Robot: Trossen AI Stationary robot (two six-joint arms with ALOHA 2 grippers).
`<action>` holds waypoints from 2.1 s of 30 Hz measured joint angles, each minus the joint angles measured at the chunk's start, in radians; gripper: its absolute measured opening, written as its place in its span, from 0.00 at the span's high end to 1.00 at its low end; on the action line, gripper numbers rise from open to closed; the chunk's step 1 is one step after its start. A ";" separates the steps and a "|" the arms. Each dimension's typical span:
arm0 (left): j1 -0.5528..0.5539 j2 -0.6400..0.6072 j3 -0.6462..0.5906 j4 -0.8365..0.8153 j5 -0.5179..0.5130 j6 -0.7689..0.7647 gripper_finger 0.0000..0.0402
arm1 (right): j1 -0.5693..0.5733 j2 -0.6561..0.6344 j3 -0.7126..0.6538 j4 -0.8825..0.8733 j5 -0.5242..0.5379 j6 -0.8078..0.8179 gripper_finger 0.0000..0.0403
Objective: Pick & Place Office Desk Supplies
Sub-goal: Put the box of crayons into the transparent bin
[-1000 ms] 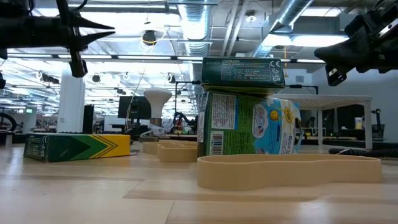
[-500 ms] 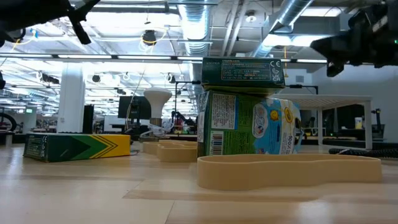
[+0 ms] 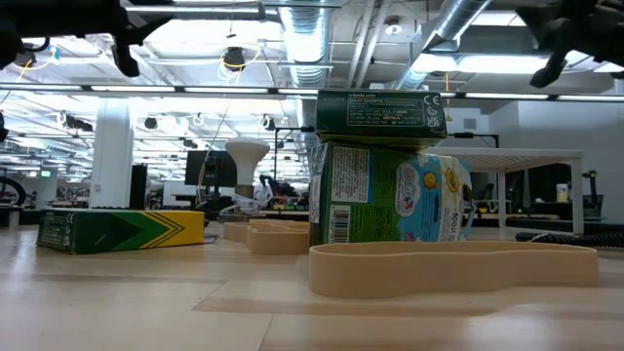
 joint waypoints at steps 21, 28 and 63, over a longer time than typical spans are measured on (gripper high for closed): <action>0.000 0.089 -0.001 -0.142 0.321 -0.313 0.81 | -0.001 0.002 0.038 0.009 -0.039 0.147 0.97; -0.008 0.267 0.005 -0.206 0.547 -0.621 0.73 | 0.005 0.004 0.039 -0.097 -0.125 0.321 0.90; -0.315 1.058 0.196 0.052 0.412 -0.849 0.23 | 0.334 0.618 0.845 -0.818 -0.142 0.180 0.44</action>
